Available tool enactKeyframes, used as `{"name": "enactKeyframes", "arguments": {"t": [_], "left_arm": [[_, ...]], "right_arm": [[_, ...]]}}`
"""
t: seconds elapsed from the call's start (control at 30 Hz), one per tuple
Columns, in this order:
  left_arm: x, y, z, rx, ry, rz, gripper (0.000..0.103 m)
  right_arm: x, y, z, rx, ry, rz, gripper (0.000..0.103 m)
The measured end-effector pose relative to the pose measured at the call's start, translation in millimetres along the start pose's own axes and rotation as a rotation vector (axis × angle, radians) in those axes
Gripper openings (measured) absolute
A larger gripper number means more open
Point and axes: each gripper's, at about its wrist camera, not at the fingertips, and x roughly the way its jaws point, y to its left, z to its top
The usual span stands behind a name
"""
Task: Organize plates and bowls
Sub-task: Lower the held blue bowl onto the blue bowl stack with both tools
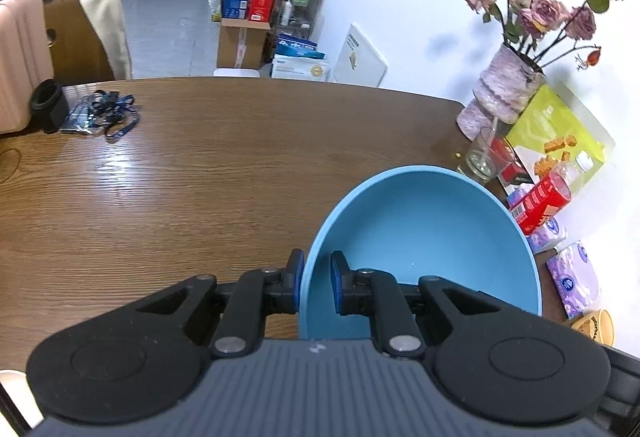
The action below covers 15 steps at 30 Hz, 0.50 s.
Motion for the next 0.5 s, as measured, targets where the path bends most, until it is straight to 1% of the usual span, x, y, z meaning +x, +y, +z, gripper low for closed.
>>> {"name": "enactKeyframes", "arguments": {"t": [0.5], "left_arm": [[33.6, -39.3, -5.8, 0.033, 0.048, -0.017, 0.015]], "right_arm": [[17.7, -44.3, 9.7, 0.022, 0.017, -0.043, 0.008]]}}
